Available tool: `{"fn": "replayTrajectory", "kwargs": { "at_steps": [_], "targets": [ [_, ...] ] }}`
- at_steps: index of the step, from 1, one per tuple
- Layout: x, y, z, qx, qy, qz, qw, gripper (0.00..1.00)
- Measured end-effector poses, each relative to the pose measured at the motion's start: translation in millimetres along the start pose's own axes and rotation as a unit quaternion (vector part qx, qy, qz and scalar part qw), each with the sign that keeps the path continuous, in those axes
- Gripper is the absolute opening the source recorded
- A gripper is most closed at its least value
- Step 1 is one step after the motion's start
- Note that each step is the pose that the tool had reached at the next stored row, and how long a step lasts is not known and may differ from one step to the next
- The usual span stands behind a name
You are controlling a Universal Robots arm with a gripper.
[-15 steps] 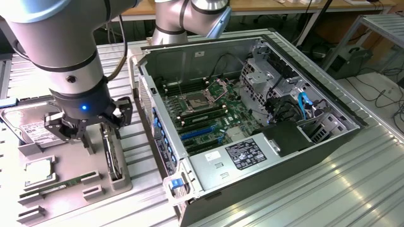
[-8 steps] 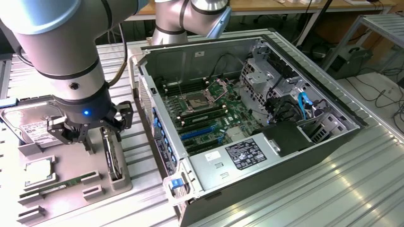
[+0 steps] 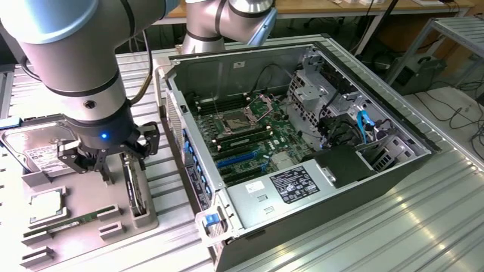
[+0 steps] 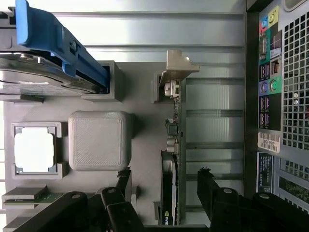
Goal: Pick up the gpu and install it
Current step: 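Pick up the gpu and move the gpu toward the slot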
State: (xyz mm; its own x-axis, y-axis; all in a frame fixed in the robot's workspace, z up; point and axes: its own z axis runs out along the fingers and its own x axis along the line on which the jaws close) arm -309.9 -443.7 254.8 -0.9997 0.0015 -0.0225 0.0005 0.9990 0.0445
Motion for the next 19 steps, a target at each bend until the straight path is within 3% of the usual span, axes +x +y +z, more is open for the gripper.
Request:
{"fn": "replayTrajectory", "kwargs": {
  "at_steps": [7, 14, 19],
  "targets": [
    [0.3, -3.4, 8.7, 0.0001, 0.0002, 0.0, 1.0, 0.66],
    [-1.1, -6.0, 24.9, 0.0001, 0.0002, 0.0, 1.0, 0.66],
    [-1.1, -6.1, 24.9, 0.0001, 0.0002, 0.0, 1.0, 0.66]
  ]
}}
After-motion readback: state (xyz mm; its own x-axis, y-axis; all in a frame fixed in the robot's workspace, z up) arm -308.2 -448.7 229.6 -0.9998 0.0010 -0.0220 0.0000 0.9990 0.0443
